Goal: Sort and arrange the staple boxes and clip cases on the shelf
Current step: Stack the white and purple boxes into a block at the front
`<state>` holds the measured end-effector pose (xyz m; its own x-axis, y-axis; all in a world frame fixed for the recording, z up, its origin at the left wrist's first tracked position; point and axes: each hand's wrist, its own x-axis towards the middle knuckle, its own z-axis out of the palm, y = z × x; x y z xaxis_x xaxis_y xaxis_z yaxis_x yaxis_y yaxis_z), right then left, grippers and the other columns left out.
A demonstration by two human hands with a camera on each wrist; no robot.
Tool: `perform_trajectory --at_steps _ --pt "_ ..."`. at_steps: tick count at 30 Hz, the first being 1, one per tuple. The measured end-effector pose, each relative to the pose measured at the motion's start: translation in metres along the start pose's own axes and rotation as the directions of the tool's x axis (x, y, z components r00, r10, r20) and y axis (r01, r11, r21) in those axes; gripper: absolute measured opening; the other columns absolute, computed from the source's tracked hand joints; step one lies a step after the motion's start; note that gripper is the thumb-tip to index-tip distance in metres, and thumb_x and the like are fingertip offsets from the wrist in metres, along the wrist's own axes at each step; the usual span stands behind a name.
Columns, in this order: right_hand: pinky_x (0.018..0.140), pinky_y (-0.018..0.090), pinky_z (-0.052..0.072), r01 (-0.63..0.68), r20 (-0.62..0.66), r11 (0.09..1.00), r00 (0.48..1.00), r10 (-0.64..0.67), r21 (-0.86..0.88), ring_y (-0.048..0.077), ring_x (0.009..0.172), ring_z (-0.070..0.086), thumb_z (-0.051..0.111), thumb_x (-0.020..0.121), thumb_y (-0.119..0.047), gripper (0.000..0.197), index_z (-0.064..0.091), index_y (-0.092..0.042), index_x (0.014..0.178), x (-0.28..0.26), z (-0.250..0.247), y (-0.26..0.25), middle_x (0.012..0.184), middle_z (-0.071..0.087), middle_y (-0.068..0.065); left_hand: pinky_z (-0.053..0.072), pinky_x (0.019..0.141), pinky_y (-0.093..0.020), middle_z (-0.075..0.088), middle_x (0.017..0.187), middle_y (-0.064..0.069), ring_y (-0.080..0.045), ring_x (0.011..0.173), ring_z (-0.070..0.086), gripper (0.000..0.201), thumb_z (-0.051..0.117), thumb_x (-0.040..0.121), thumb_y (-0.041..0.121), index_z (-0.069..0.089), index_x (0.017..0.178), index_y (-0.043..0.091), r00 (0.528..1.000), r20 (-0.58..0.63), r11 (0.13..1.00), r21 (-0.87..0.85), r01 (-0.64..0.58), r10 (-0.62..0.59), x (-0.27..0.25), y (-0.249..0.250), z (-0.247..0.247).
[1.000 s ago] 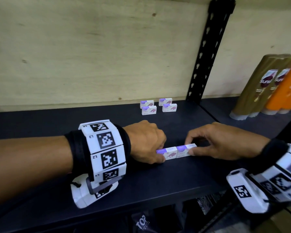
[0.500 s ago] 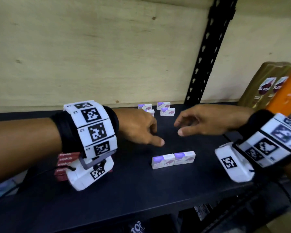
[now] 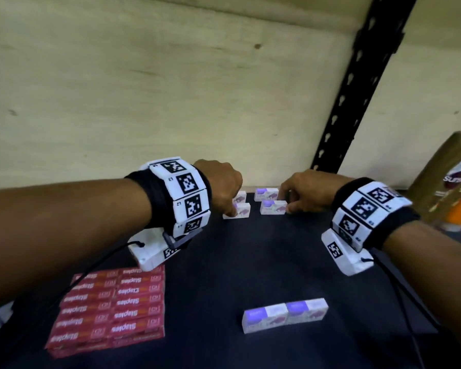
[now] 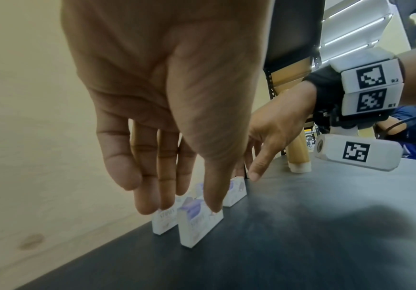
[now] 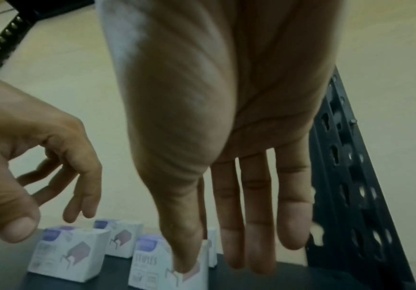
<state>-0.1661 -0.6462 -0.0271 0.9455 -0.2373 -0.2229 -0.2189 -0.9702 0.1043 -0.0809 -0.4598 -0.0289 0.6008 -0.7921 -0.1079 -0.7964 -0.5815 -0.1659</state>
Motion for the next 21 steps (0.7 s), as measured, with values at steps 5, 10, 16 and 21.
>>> perform_trajectory --at_steps 5,10,16,21 --pt "0.074 0.025 0.043 0.023 -0.009 1.0 1.0 -0.023 0.01 0.016 0.086 0.06 0.069 0.089 -0.03 0.008 0.066 -0.029 0.096 0.007 0.006 -0.001 0.092 0.066 -0.005 0.044 0.067 -0.03 0.063 0.109 -0.002 -0.023 0.089 0.06 0.03 0.069 0.087 0.038 0.066 0.11 0.019 0.999 0.043 1.0 0.003 -0.014 0.014 0.008 0.005 0.005" --pt "0.072 0.026 0.044 -0.006 -0.014 1.0 1.0 0.005 -0.023 0.016 0.084 0.061 0.073 0.086 -0.032 0.007 0.069 -0.026 0.087 -0.01 -0.003 -0.006 0.082 0.064 -0.009 0.043 0.066 -0.027 0.064 0.104 0.002 -0.02 0.087 0.06 0.024 0.07 0.085 0.034 0.069 0.104 0.021 0.998 0.055 0.998 -0.058 -0.039 0.042 -0.006 0.008 0.0" --pt "0.081 0.033 0.055 -0.027 -0.017 0.999 0.999 0.027 -0.02 0.015 0.082 0.064 0.078 0.077 -0.038 0.01 0.071 -0.033 0.083 -0.06 0.006 -0.017 0.073 0.063 -0.013 0.033 0.053 -0.022 0.054 0.081 0.013 -0.011 0.071 0.051 0.014 0.069 0.084 0.036 0.067 0.095 0.028 0.988 0.048 0.988 -0.052 -0.146 0.149 -0.05 0.02 0.001" --pt "0.077 0.03 0.054 -0.018 0.014 1.0 1.0 0.018 0.007 0.009 0.081 0.065 0.074 0.08 -0.042 0.006 0.072 -0.039 0.085 -0.111 0.013 -0.026 0.078 0.068 -0.016 0.04 0.062 -0.024 0.051 0.071 0.014 -0.012 0.076 0.054 0.012 0.066 0.084 0.037 0.058 0.08 0.03 0.972 0.055 0.973 -0.034 -0.228 0.229 -0.088 0.031 0.001"
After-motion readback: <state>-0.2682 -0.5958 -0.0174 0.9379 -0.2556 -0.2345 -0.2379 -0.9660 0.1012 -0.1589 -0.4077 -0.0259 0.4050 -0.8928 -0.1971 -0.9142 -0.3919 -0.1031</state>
